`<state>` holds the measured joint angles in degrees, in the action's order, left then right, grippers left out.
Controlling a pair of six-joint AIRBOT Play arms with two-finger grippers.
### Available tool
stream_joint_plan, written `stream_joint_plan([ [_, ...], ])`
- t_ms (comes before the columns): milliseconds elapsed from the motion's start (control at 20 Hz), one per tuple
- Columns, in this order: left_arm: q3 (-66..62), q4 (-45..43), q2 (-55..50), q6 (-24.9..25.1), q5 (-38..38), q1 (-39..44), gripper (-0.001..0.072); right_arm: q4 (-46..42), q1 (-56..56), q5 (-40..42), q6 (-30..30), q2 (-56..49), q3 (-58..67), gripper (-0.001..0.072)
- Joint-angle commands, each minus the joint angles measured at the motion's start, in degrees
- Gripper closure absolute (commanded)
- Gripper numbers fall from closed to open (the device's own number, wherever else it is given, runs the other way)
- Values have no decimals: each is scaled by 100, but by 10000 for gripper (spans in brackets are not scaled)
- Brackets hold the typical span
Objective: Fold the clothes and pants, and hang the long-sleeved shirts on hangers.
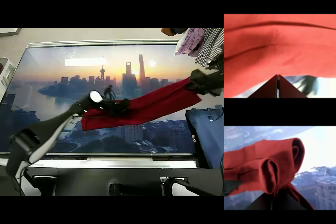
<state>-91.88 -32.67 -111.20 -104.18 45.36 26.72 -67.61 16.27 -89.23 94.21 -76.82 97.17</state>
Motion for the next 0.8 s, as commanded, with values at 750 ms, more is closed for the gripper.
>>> stream_joint_plan([
  [750,-1816,2153,-1414,402,107,822,694,-323,-7,-776,420,151,579,688],
])
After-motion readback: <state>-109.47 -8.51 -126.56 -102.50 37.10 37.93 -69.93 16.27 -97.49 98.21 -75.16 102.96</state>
